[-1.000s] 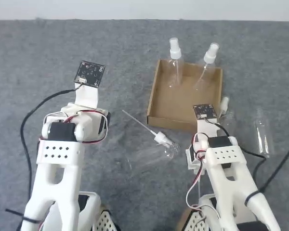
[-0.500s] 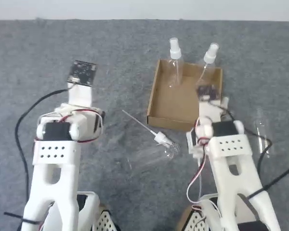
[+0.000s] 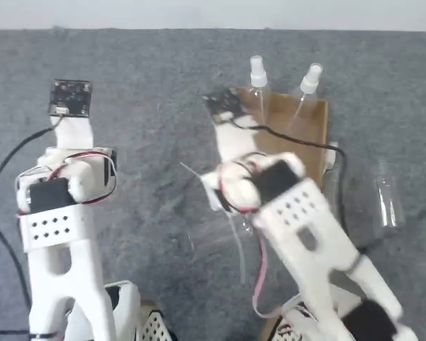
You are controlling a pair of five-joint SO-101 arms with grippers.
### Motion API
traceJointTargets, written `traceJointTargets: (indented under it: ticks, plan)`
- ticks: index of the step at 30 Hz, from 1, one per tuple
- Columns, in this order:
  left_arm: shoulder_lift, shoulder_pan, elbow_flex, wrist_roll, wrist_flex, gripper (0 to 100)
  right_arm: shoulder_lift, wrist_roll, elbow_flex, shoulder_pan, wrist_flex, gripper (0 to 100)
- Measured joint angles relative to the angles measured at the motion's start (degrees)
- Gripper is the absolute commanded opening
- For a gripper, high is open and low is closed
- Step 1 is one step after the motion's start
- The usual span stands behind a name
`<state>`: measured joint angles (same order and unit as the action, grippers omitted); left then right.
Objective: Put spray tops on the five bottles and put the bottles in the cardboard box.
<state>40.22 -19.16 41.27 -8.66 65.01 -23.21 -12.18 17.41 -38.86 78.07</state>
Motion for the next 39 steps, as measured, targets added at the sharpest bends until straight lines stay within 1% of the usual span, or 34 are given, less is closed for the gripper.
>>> traceJointTargets:
  ticks: [5, 9, 12, 15, 17, 19, 22, 24, 29, 32, 35, 37, 39]
  plan:
    - [0.0, -0.3, -0.3, -0.4, 0.0, 16, 13.8, -3.6, -7.6, -1.2, -7.2, 3.5]
    - [0.0, -0.3, -0.3, -0.4, 0.0, 16, 24.0, -8.3, -12.2, -1.7, -10.4, 3.5]
    - [0.0, -0.3, -0.3, -0.4, -0.2, 16, 29.6, -10.7, -14.1, -3.2, -12.7, 3.5]
    - [0.0, -0.3, 1.2, -0.4, -1.1, 16, 33.6, -15.5, -14.5, -4.0, -15.7, 4.1]
    - [0.0, -0.3, 1.5, -0.4, -1.3, 16, 35.9, -19.3, -14.9, -4.1, -17.4, 7.8]
    - [0.0, -0.3, 1.5, -0.4, -1.4, 16, 37.5, -21.6, -14.9, -4.1, -18.4, 14.3]
    - [0.0, -0.3, 1.5, -0.4, -1.4, 16, 39.1, -22.9, -15.0, -4.0, -18.7, 23.1]
    - [0.0, -0.3, 1.5, -0.4, -1.4, 16, 40.3, -23.0, -15.0, -4.1, -18.7, 25.4]
    - [0.0, -0.3, 1.7, -0.4, -1.4, 16, 41.3, -23.0, -15.0, -4.4, -18.7, 24.8]
    - [0.0, 0.1, 2.5, -0.4, -1.4, 16, 41.3, -23.0, -15.4, -4.4, -18.0, 19.2]
    - [0.0, 2.4, 2.6, -0.4, -1.5, 16, 38.9, -22.9, -17.3, -4.3, -13.4, 12.5]
    - [0.0, 3.3, 2.6, -0.4, -1.5, 16, 35.5, -20.5, -18.9, -4.1, -9.6, 9.6]
    - [0.0, 3.9, 2.6, -0.4, -1.5, 16, 32.5, -16.3, -19.7, -4.3, -6.3, 7.6]
